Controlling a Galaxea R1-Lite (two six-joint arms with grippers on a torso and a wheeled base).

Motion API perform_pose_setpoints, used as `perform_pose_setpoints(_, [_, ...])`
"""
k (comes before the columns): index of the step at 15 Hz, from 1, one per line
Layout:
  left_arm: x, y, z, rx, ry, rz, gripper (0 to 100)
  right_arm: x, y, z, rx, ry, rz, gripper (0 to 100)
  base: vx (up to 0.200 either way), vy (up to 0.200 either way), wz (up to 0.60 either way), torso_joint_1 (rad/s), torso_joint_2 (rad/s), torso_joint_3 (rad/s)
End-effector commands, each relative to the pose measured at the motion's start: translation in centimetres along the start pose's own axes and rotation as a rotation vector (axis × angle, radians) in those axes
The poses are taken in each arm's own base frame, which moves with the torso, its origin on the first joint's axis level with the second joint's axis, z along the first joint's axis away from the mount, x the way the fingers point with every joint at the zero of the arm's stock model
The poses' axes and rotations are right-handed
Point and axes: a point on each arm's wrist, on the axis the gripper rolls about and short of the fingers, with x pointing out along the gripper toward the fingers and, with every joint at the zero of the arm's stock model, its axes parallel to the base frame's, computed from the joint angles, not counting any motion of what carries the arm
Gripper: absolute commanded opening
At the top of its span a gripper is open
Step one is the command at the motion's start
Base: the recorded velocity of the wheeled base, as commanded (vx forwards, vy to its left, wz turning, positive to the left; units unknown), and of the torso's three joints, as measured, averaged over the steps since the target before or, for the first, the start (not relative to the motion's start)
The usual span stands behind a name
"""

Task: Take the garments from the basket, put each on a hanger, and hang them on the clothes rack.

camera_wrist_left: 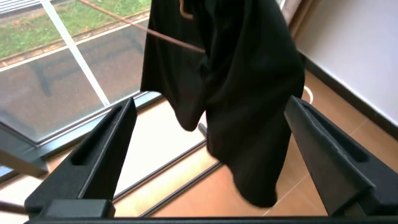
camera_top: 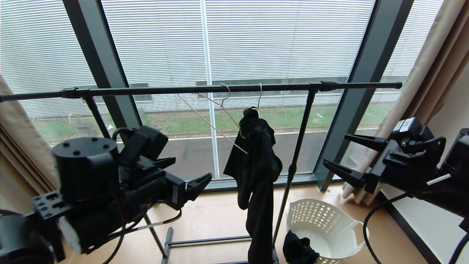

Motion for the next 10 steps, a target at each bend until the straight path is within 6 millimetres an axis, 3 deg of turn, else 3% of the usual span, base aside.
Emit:
perform_pose_setpoints(1, [-4.4,0.6,-0.8,0.027,-0.035,0.024,100,-1.9,1.8,1.1,0.012,-0.032,-0.021,100,0.0,0.0,0.0,0.0,0.0,0.0])
perform_pose_setpoints(4, [-7.8,1.0,-3.6,0.028,0.001,0.052,100,-5.2,3.6,-0.2,0.05,0.047,-0.273,100,0.0,0.0,0.0,0.0,0.0,0.0])
perform_pose_setpoints(6, [-9.7,0.9,-4.9,0.029,-0.001,0.049,100,-7.9,5.1,-1.6,0.06,0.093,-0.336,100,0.0,0.0,0.0,0.0,0.0,0.0])
perform_pose_setpoints(8, [-10.3,0.9,-5.2,0.03,-0.009,0.048,100,-8.8,5.6,-1.9,0.06,0.098,-0.352,100,0.0,0.0,0.0,0.0,0.0,0.0])
perform_pose_setpoints(10, [-13.8,0.8,-6.7,0.055,-0.086,0.057,100,-10.8,6.6,-2.6,0.065,0.122,-0.418,100,0.0,0.0,0.0,0.0,0.0,0.0])
